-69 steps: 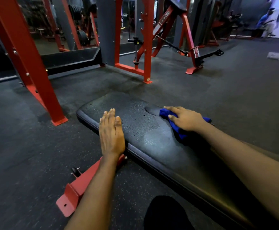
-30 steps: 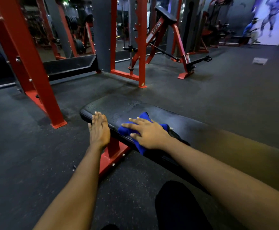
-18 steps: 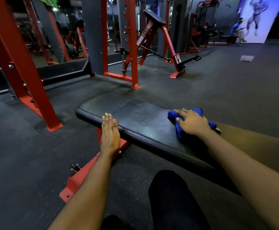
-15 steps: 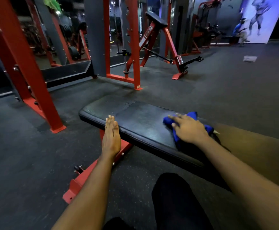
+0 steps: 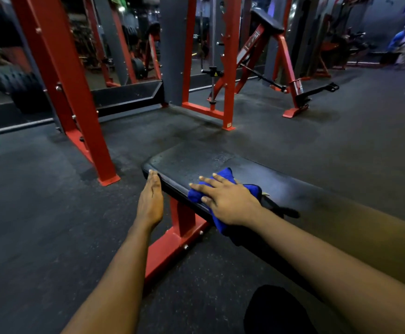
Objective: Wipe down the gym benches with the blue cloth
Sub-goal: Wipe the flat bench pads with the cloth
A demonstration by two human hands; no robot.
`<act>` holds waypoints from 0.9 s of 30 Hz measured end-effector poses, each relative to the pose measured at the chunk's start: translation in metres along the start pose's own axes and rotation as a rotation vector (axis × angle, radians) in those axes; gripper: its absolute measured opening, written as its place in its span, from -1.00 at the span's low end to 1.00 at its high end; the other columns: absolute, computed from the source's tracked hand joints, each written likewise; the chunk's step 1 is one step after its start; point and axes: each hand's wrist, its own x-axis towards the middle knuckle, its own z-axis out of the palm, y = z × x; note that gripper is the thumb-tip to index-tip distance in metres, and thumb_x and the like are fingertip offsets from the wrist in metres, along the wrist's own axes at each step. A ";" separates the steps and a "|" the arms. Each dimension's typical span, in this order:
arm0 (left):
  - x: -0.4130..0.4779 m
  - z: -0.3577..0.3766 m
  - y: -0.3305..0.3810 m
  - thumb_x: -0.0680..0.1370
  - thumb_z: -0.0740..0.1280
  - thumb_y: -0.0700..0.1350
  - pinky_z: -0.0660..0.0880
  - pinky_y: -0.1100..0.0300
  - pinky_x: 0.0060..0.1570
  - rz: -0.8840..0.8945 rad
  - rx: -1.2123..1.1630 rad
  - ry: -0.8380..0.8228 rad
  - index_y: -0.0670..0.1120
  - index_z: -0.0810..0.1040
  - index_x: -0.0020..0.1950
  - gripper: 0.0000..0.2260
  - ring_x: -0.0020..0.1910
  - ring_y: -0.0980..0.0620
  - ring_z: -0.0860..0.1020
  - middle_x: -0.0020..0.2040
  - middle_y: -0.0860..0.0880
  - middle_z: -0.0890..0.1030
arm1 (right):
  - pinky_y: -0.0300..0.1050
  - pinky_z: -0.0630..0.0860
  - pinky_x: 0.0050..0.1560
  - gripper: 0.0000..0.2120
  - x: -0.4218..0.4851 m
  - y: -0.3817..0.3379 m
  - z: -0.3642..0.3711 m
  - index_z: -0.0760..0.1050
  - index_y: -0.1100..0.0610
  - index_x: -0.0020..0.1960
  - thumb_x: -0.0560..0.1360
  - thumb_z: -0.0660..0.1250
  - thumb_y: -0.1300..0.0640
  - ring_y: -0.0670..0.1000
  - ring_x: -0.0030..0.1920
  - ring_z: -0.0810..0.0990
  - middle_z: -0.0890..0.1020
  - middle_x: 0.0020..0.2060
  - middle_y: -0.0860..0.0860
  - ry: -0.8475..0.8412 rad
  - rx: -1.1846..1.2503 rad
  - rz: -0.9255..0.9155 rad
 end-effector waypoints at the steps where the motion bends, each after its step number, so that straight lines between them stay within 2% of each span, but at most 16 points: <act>1: 0.003 -0.002 -0.002 0.71 -0.07 0.05 0.01 0.31 0.45 -0.001 -0.007 0.015 -0.13 0.23 0.56 -0.53 0.54 0.10 0.14 0.57 -0.04 0.20 | 0.24 0.16 0.48 -0.56 0.013 -0.001 0.002 0.06 -0.30 0.55 0.69 -0.01 -0.10 0.02 0.60 0.02 0.12 0.58 -0.18 -0.002 0.008 -0.006; 6: 0.012 -0.006 -0.017 0.71 -0.06 0.07 0.04 0.31 0.43 -0.039 -0.028 0.050 -0.08 0.25 0.56 -0.54 0.54 0.10 0.16 0.56 -0.02 0.22 | 0.30 0.15 0.48 -0.57 0.075 -0.008 0.011 0.09 -0.29 0.54 0.69 -0.02 -0.10 0.03 0.60 0.02 0.13 0.58 -0.17 -0.012 0.031 -0.011; 10: 0.012 -0.001 -0.011 0.71 -0.06 0.06 0.05 0.34 0.39 -0.053 -0.020 0.104 -0.08 0.27 0.55 -0.54 0.53 0.07 0.18 0.55 -0.02 0.26 | 0.27 0.09 0.50 -0.57 0.107 -0.015 0.008 0.14 -0.26 0.54 0.69 -0.01 -0.09 0.02 0.60 0.02 0.14 0.58 -0.17 -0.027 0.054 0.002; 14: 0.009 0.002 0.000 0.70 -0.05 0.11 0.17 0.11 0.44 -0.084 0.020 0.146 -0.07 0.27 0.55 -0.52 0.51 -0.09 0.27 0.52 -0.11 0.33 | 0.23 0.12 0.50 -0.58 0.091 -0.013 0.005 0.17 -0.27 0.53 0.68 0.04 -0.07 0.01 0.58 0.09 0.19 0.57 -0.15 0.012 0.084 -0.017; 19: 0.014 0.013 0.004 0.69 0.03 0.05 0.35 -0.08 0.29 -0.149 0.149 0.165 -0.02 0.19 0.57 -0.55 0.36 -0.27 0.42 0.40 -0.25 0.44 | 0.21 0.17 0.48 -0.56 0.038 0.015 0.004 0.14 -0.34 0.51 0.67 0.08 -0.11 -0.07 0.57 0.10 0.19 0.56 -0.20 0.030 0.105 -0.010; 27: 0.022 0.032 0.014 0.70 -0.05 0.05 0.30 -0.11 0.37 -0.186 0.281 0.190 -0.13 0.04 0.61 -0.49 0.46 -0.25 0.31 0.60 -0.10 0.12 | 0.36 0.11 0.46 -0.59 0.107 0.075 0.008 0.23 -0.25 0.50 0.66 0.04 -0.16 0.03 0.57 0.12 0.23 0.55 -0.13 0.067 0.126 0.236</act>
